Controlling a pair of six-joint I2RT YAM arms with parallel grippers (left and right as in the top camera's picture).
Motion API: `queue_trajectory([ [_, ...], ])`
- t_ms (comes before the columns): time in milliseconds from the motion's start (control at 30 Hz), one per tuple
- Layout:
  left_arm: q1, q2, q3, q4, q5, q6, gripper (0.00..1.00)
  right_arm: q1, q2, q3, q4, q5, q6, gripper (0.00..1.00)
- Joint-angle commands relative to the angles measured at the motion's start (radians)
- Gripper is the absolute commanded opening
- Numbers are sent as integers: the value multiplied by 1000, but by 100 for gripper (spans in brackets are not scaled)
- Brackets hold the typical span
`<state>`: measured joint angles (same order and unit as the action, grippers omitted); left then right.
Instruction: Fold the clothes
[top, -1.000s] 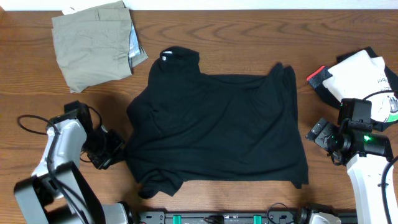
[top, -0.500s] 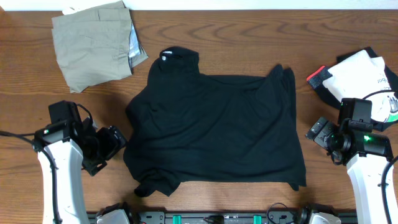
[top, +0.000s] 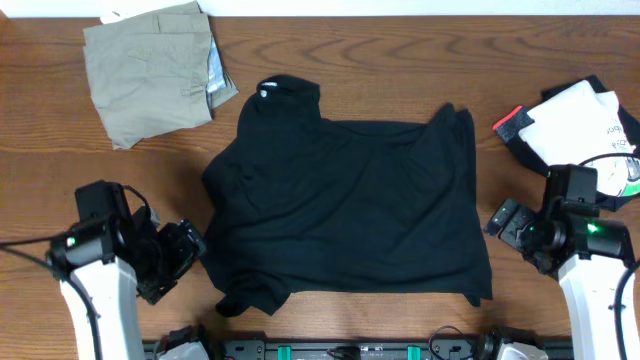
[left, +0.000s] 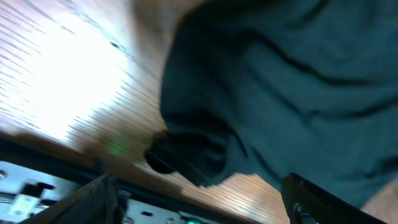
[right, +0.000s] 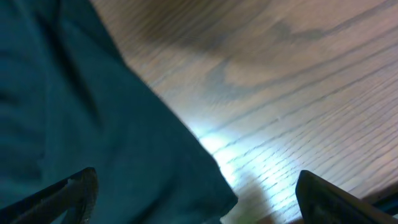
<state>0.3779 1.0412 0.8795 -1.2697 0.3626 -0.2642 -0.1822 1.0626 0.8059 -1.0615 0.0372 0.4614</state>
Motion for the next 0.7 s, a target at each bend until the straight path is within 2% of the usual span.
queue_trajectory([
  [0,2,-61,21,-28,100,9,84,-13,-24,17,-27,-97,-44,99],
  [300,2,-144,21,-155,124,20,81,-13,-25,17,-90,-205,-43,99],
  [500,2,-144,21,-207,100,42,73,-13,-25,17,-63,-221,-28,99],
  [667,2,-143,21,-206,47,-22,74,-13,-24,17,-56,-225,-28,99],
])
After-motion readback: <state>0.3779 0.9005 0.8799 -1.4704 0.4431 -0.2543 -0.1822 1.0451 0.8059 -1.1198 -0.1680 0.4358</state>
